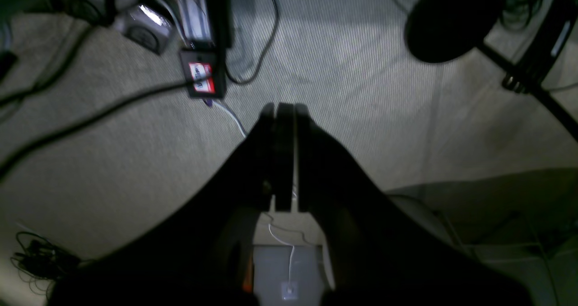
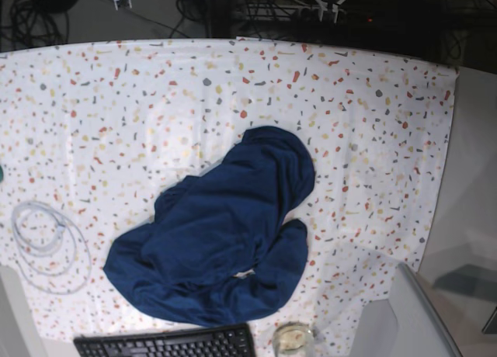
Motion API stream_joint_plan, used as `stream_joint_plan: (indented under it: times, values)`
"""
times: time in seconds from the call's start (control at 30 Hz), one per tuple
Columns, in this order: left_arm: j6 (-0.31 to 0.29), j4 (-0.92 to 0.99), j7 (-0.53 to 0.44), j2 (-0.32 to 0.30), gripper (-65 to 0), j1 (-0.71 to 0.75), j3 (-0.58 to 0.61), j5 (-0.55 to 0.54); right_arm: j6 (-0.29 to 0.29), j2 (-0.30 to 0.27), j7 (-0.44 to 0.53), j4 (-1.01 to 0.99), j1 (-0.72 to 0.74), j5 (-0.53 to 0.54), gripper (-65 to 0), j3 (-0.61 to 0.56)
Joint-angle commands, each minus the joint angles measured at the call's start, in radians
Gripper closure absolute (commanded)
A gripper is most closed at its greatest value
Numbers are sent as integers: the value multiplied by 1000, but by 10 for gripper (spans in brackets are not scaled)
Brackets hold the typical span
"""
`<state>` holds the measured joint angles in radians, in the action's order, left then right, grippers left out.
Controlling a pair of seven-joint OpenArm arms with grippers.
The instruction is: Layout the t-shirt on the table in an organized manner, then fold the t-shirt properly
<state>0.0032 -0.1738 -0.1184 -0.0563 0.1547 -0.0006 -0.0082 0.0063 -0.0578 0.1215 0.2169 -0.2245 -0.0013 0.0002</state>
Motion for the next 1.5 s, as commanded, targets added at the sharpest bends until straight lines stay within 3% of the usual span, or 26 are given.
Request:
stream_joint_plan:
  times: [0.0, 0.3, 0.5, 0.63, 0.73, 1.03, 1.3, 1.47]
  values:
    - [5, -7, 6, -4, 0, 23, -2, 1, -9, 3, 13, 14, -9, 1, 0, -1]
    - [5, -13, 7, -32, 0, 29, 0, 1, -9, 6, 36, 48, -36, 1, 0, -1]
    - [2, -119, 15, -49, 0, 138, 0, 3, -9, -12, 34, 105, -114, 2, 0, 4]
    - [2, -244, 16, -50, 0, 250, 0, 1, -9, -49, 13, 301, -269, 4, 0, 5]
    - [2, -347, 16, -55, 0, 345, 0, 1, -7, -53, -102, 508, -392, 4, 0, 5]
    - [2, -870, 6, -159, 0, 699, -2, -9, -7, -47, -288, 1051, -659, 4, 0, 5]
    - [2, -1335, 6, -294, 0, 876, -2, -336, -7, -46, -395, 1496, -817, 4, 0, 54]
    - [2, -1572, 7, -328, 0, 903, -2, -393, -7, -52, -398, 1736, -855, 4, 0, 90]
